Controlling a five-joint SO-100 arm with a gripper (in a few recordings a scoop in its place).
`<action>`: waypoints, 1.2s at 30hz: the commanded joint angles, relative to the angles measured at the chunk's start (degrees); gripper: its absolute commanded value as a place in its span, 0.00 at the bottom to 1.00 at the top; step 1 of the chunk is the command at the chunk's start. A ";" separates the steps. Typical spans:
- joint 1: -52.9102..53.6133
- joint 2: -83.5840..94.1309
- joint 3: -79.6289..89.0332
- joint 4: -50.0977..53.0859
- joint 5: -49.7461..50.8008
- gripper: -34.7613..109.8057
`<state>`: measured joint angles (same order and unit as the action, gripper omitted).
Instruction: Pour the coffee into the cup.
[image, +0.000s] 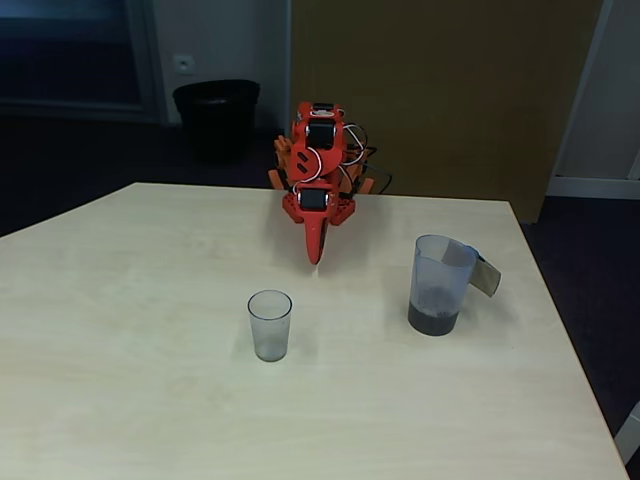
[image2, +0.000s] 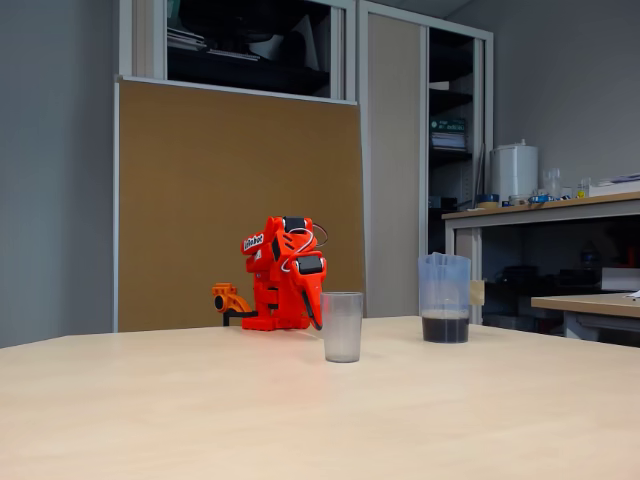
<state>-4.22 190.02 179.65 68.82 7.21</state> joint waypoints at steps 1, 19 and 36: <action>-0.09 0.53 0.35 0.70 0.70 0.24; -30.85 1.32 0.35 1.14 -2.20 0.24; -36.39 4.66 0.18 -14.68 35.68 0.24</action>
<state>-40.69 193.54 179.65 55.81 30.06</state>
